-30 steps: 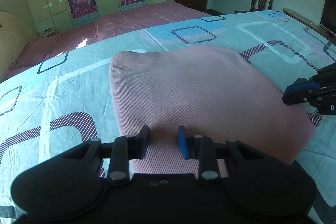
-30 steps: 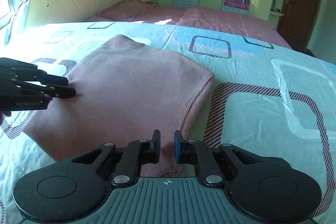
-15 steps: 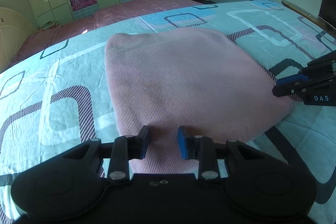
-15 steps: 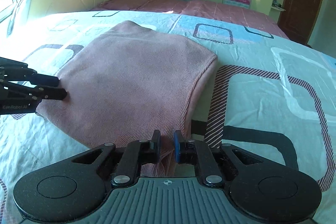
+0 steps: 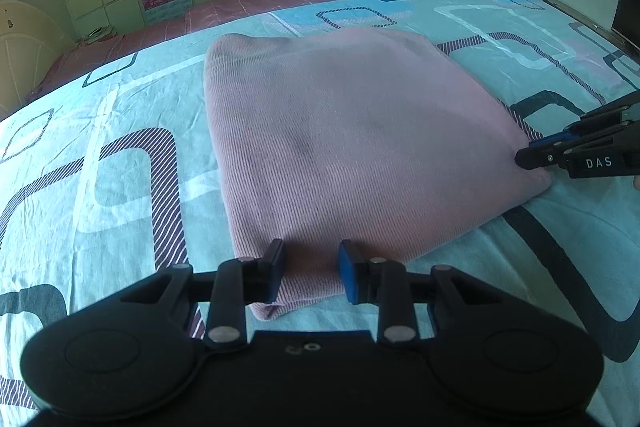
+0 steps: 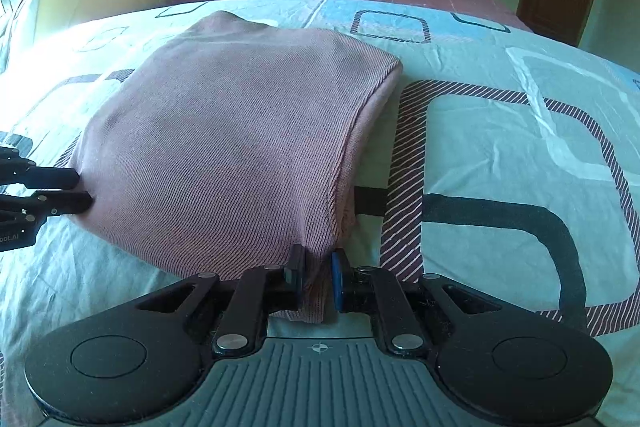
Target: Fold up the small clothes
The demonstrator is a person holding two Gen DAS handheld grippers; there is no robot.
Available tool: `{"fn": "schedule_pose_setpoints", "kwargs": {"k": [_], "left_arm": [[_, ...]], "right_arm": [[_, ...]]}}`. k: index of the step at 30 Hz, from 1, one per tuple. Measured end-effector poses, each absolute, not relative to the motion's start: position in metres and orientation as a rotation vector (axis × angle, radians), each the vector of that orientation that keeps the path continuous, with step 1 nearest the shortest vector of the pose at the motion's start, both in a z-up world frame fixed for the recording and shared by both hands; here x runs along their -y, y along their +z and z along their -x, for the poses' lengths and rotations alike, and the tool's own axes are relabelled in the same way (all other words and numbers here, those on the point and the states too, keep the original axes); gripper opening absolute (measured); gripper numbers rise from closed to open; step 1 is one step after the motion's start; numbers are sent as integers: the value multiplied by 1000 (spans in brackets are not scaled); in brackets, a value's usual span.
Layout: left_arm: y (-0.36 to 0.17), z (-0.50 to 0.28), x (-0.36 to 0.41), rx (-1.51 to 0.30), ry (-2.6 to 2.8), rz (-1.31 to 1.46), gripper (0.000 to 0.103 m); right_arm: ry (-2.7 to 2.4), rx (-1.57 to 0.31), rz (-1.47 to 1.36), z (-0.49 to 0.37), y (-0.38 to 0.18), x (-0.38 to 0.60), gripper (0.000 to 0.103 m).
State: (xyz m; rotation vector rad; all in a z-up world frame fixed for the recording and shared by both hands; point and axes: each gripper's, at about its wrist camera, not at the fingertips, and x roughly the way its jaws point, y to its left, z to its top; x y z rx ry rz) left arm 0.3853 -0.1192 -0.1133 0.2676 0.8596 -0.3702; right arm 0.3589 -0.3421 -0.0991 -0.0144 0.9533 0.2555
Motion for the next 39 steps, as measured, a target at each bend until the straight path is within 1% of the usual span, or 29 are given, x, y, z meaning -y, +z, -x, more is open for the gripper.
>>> {"fn": "schedule_pose_setpoints", "kwargs": {"k": [12,15,16,17,18,19,20,21,22,23,24,25,28,30,31,32,34,37,39], "left_arm": [[-109,-381,119,-866,-359,-283,30],[-103,-378,116,-861,-349,-281,32],[-96,-375,111,-836,-345,-260,35],[-89,-373,105,-805,-343,-238,46],[-83,-373,101,-774,-328,-228,60],[-77,-374,96,-734,-298,-224,95],[-75,-376,92,-701,-281,-221,99],[-73,-382,90,-683,-276,-220,96],[-73,-394,89,-711,-286,-220,91],[-73,-402,88,-725,-291,-216,82],[-75,-411,88,-732,-296,-203,78],[-77,-422,88,-744,-305,-179,76],[-85,-448,89,-796,-311,-116,77],[-91,-460,88,-828,-318,-78,82],[-95,-465,86,-846,-323,-56,87],[-98,-468,85,-861,-329,-44,90],[-104,-472,84,-883,-341,-23,93],[-109,-478,80,-906,-348,24,98],[-113,-483,74,-929,-358,82,97]], "right_arm": [[260,-960,5,-360,-99,343,11],[265,-960,-8,-360,-96,346,11],[266,-941,-26,-358,-90,348,11],[268,-910,-46,-355,-84,352,11],[263,-878,-72,-353,-78,356,11],[246,-851,-102,-352,-74,362,12],[223,-842,-128,-354,-72,368,12],[199,-843,-159,-359,-72,375,12],[172,-847,-192,-364,-73,382,15],[144,-851,-228,-371,-74,390,20],[138,-842,-251,-375,-74,394,37],[142,-831,-269,-380,-74,397,41],[169,-853,-355,-398,-81,404,41],[172,-873,-408,-408,-87,409,42],[177,-885,-444,-413,-91,413,42],[184,-892,-473,-416,-94,416,43],[207,-889,-523,-418,-99,421,67],[296,-915,-601,-423,-108,429,68],[351,-937,-624,-427,-115,429,68]]}}
